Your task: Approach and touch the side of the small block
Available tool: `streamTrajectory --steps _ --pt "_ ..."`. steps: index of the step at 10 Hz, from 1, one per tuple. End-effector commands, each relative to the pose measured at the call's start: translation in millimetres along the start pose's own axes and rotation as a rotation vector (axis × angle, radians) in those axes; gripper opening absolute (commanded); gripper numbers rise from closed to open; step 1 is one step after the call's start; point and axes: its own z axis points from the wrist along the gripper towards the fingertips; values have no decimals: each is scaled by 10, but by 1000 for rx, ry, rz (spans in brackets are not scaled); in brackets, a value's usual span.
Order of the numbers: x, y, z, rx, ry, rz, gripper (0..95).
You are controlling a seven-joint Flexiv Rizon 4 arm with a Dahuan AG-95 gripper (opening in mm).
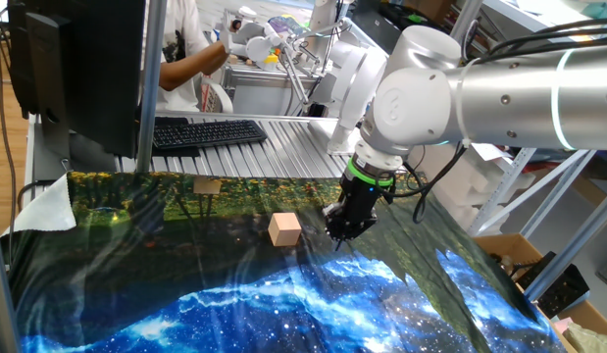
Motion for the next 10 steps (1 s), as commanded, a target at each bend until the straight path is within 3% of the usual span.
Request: streamTrajectory --steps 1,7,8,10 --pt "-3 1 1 0 1 -1 0" --pt "-3 1 1 0 1 -1 0" --pt "-40 -16 12 -14 13 5 0" --pt "-40 -15 13 -13 12 5 0"
